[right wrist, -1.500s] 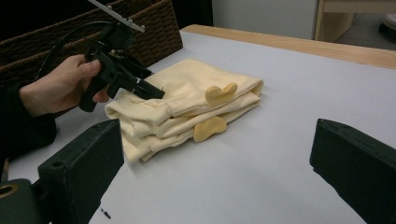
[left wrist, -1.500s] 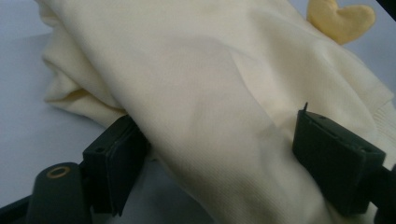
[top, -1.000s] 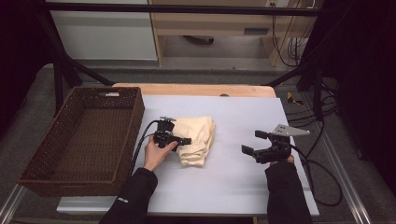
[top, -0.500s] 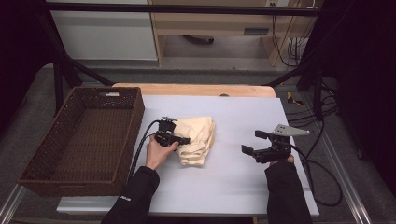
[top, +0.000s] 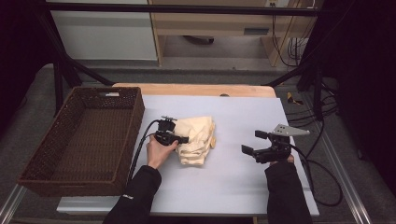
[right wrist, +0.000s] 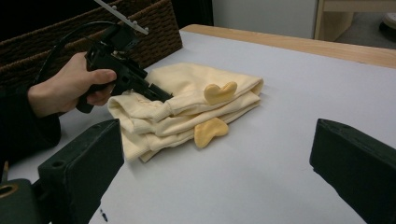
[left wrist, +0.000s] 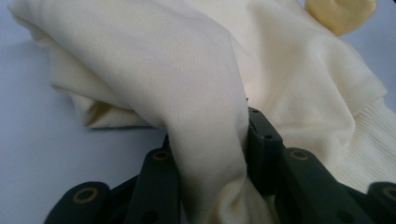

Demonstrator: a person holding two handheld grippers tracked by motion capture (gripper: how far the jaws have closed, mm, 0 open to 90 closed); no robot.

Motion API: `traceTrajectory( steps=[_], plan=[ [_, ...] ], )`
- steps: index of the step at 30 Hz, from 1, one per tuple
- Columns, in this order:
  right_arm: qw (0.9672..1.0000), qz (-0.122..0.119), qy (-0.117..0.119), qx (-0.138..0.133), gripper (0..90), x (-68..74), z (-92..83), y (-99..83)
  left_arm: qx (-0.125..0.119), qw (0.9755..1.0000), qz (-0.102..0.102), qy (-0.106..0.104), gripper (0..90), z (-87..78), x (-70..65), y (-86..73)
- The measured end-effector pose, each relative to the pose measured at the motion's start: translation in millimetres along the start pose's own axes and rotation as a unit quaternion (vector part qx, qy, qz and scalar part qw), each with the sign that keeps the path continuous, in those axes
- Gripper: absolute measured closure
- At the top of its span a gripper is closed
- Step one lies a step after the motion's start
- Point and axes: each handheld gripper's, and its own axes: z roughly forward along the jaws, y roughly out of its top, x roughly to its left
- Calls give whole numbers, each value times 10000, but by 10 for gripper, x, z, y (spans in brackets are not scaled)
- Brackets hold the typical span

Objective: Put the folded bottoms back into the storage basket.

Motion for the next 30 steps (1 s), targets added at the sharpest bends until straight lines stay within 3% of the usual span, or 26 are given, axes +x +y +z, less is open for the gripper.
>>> traceTrajectory(
  steps=[11, 30],
  plan=[
    [10000, 9, -6, 1, 33, -5, -6, -1, -92, 9999, -92, -94, 715, -42, 5, 12],
    [10000, 0, -5, -9, 33, -9, -16, 0, -284, 9995, 34, -126, 721, -137, -82, 44]
  ],
)
